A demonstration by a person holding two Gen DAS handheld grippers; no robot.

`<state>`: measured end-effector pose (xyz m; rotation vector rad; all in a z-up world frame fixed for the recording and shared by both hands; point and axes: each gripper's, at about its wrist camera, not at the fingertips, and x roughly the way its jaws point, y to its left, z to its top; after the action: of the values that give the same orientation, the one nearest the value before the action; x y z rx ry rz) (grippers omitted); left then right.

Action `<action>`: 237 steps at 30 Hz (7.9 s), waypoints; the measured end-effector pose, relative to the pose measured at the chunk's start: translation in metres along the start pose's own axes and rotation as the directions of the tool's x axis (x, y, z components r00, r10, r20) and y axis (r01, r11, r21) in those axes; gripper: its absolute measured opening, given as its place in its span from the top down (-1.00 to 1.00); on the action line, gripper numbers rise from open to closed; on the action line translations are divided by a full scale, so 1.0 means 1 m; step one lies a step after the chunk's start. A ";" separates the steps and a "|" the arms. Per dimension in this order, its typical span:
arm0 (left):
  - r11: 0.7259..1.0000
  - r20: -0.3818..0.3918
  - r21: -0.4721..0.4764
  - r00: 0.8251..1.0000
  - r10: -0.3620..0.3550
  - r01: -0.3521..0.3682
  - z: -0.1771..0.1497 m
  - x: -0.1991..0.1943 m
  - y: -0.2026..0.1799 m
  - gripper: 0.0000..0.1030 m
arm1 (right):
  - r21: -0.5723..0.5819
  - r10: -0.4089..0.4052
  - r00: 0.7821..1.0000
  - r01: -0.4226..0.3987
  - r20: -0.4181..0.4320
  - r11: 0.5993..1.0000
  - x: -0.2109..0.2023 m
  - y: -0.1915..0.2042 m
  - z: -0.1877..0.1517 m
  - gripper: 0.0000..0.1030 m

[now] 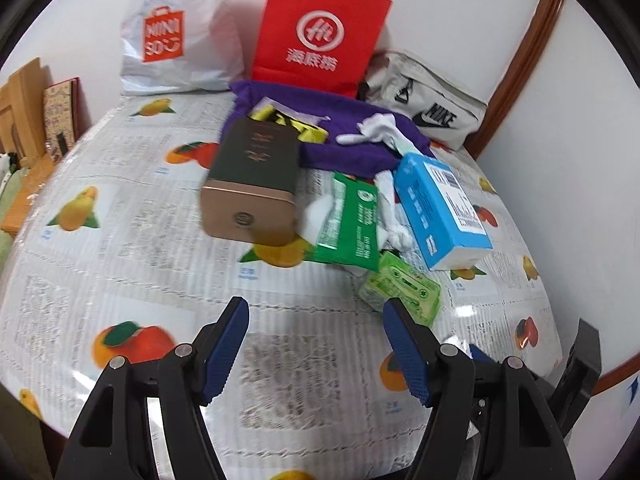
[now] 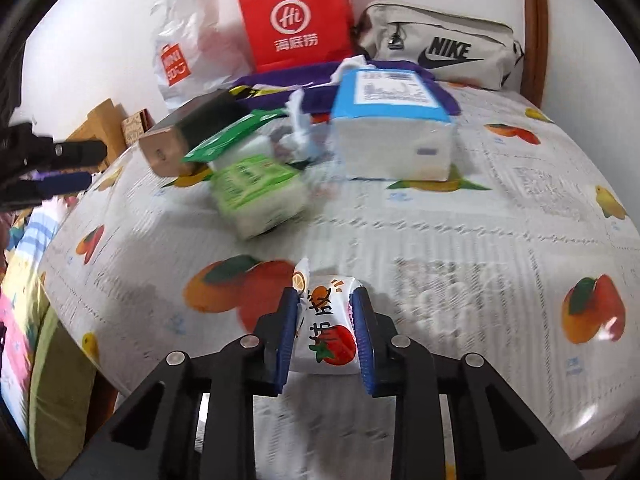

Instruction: Organize soft objects

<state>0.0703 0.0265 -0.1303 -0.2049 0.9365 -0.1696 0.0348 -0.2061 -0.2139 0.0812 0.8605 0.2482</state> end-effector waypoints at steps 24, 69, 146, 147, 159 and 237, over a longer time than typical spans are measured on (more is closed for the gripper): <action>0.993 -0.097 0.078 0.991 0.097 -0.089 0.037 0.099 -0.038 -0.32 | 0.004 0.104 0.994 -0.104 -0.022 0.995 0.022 -0.063 0.047 0.42; 0.987 0.019 0.147 0.998 0.066 -0.068 -0.012 0.037 0.031 -0.18 | -0.047 0.054 0.998 -0.055 -0.015 0.997 0.013 -0.035 0.026 0.48; 0.995 0.154 0.049 0.985 0.075 -0.084 0.102 0.000 0.035 0.65 | -0.096 0.123 0.975 -0.106 0.184 0.990 -0.025 -0.041 0.173 0.95; 0.995 0.155 0.049 0.985 0.078 -0.087 0.107 0.002 0.034 0.65 | -0.101 0.125 0.973 -0.107 0.193 0.989 -0.023 -0.040 0.179 0.95; 0.994 0.150 0.044 0.984 0.094 -0.102 0.151 0.036 0.040 0.65 | -0.103 0.143 0.973 -0.126 0.183 0.987 0.022 -0.032 0.229 0.95; 0.999 0.062 -0.026 0.997 0.043 -0.041 0.134 0.058 0.085 -0.07 | -0.221 -0.095 0.977 0.051 -0.190 0.974 0.108 0.069 0.142 0.35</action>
<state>0.2174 0.1083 -0.1194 -0.2120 0.8799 -0.1123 0.1973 -0.1084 -0.1891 -0.1809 1.0294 0.2823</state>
